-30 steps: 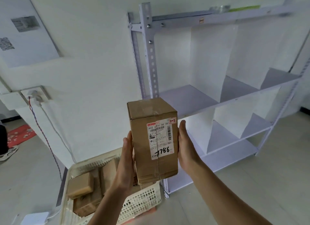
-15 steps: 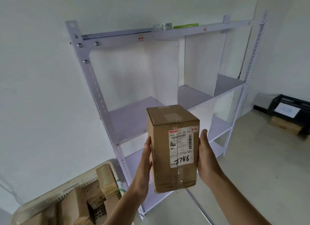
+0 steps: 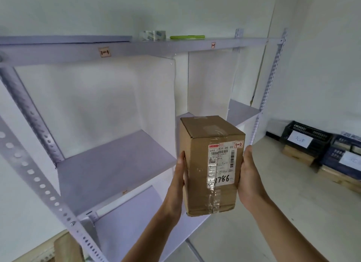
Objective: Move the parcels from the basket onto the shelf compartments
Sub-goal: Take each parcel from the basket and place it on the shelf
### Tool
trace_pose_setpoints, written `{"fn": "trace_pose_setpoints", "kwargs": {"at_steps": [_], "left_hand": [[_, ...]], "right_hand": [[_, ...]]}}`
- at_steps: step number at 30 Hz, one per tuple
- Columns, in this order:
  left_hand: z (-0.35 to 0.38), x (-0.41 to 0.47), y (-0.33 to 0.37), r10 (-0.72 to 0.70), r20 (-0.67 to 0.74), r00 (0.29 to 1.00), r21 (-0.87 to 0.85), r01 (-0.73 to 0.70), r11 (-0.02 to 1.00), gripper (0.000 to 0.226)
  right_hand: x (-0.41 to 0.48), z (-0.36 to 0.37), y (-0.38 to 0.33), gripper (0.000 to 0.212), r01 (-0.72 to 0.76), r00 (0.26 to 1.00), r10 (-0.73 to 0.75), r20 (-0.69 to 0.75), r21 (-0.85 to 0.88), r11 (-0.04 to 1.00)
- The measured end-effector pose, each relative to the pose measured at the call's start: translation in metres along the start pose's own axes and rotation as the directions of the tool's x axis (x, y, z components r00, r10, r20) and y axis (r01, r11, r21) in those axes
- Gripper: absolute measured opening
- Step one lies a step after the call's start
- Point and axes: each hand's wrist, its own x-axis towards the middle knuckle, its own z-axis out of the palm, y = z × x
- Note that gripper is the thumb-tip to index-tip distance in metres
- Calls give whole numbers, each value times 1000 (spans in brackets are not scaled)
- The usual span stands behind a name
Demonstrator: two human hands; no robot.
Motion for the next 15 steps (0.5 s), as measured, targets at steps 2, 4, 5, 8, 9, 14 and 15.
{"fn": "trace_pose_setpoints", "kwargs": {"at_steps": [2,4,5,8,9,14,15], "left_hand": [[3,20,2,13,-3,1000,6,-13,1000,47],[4,41,1,20,-12,1000,16,-20,1000,45],[4,52,1,20,-18,1000,19,-20,1000,44],[6,86,-4,28,-44,999,40,-26,999,44],[6,98,-6,39,-57,998,49,-36,998,43],[10,160,-9,79,-142,987,92,-66,994,46],[13,173,-9,80,-164,983,92,-65,994,46]], "right_hand": [[22,-4,-4,63,8,1000,-8,-16,-5,1000],[43,-5,-10,65,16,1000,-16,-19,-5,1000],[55,-6,-13,67,14,1000,-14,-11,-7,1000],[91,-9,-20,69,9,1000,-9,-8,-32,999],[104,-11,-22,72,9,1000,-9,-2,-42,999],[174,-14,-32,73,15,998,-9,65,-90,996],[188,-14,-35,71,17,996,-8,93,-93,995]]}}
